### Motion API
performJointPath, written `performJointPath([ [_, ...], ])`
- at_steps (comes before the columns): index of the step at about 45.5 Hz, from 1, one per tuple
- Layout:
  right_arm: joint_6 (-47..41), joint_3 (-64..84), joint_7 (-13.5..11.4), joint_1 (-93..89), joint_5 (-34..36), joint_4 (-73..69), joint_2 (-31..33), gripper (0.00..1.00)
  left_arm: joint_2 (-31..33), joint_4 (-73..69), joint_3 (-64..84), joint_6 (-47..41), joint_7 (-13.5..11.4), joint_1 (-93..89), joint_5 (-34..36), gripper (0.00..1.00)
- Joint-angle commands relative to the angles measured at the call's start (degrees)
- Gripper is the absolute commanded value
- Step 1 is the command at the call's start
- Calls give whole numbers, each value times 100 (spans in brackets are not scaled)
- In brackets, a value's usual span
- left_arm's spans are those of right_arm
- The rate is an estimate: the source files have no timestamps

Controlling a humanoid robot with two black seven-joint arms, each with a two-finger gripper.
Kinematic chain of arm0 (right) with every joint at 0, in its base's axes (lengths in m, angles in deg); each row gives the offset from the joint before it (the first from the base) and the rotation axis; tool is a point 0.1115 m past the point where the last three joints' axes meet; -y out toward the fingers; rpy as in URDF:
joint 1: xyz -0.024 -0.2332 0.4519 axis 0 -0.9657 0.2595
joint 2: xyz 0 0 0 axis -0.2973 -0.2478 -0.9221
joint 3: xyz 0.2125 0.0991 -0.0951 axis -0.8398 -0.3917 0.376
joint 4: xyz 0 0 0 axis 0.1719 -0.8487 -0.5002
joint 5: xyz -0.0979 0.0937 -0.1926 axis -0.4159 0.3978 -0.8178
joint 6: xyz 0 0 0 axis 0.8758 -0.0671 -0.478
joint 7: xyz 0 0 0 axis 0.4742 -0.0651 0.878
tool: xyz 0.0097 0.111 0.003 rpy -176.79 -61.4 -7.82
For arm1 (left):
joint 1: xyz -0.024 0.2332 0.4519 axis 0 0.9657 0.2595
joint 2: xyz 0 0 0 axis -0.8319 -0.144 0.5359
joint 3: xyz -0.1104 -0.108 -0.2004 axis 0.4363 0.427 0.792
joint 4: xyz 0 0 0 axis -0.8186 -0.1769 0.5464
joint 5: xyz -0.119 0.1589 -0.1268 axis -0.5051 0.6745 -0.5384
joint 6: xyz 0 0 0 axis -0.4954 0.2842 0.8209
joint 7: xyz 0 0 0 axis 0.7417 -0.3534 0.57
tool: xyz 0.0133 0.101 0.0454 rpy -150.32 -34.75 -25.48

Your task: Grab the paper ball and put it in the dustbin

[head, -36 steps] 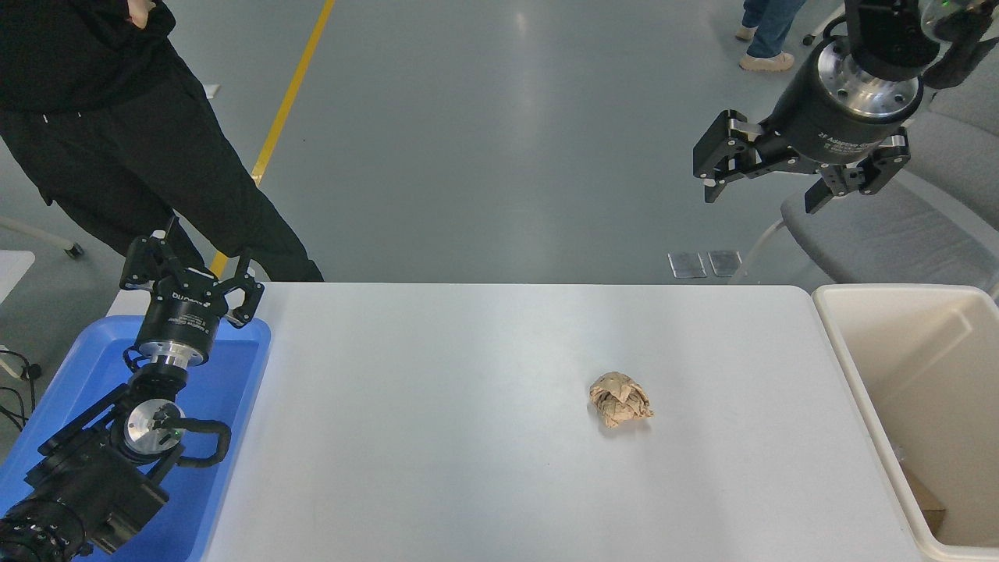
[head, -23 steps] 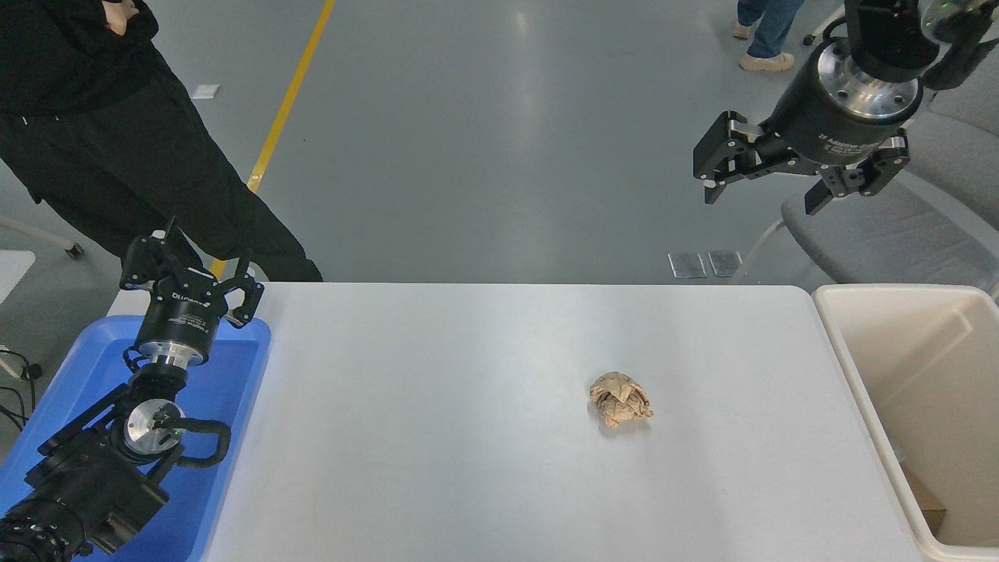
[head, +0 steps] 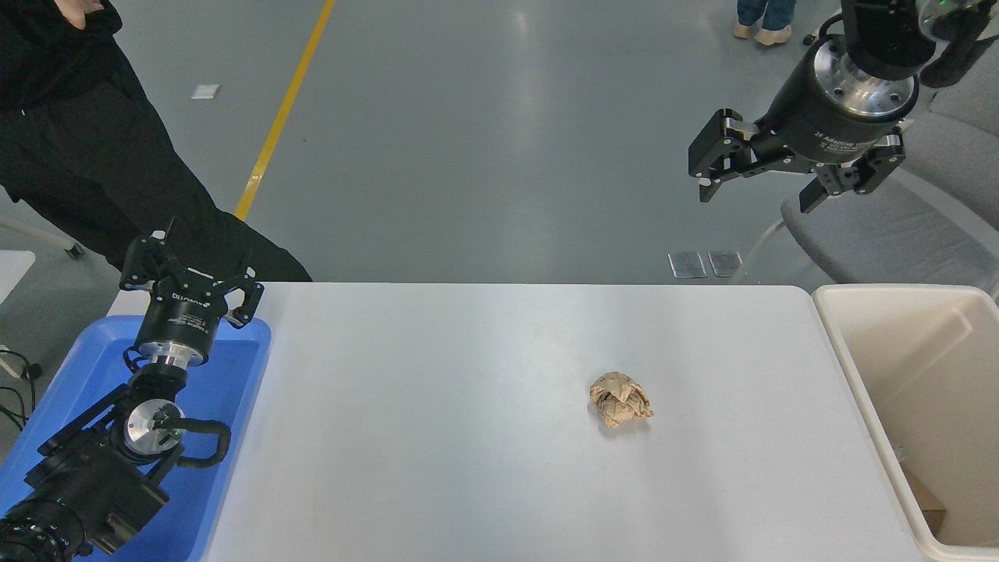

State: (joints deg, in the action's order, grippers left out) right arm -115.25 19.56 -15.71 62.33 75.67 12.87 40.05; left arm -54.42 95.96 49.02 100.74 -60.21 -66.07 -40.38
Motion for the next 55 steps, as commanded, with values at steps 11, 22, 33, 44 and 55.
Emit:
performJointPath([
  [11, 0, -81, -3, -205, 2, 0, -21, 100, 0, 0, 1, 2, -9, 2, 0, 99],
  [22, 0, -231, 6, -469, 2, -9, -47, 100, 0, 0, 1, -7, 0, 2, 0, 99],
  [33, 0, -749, -3, -1145, -24, 18, -65, 100, 0, 0, 1, 1, -9, 2, 0, 99],
  [44, 639, -1013, -20, -2209, -366, 167, -214, 100, 0, 0, 10, 2, -9, -7, -9, 99],
  [55, 3180, -1040, -20, -3264, -508, 229, -364, 100, 0, 0, 10, 2, -9, -7, 0, 99],
])
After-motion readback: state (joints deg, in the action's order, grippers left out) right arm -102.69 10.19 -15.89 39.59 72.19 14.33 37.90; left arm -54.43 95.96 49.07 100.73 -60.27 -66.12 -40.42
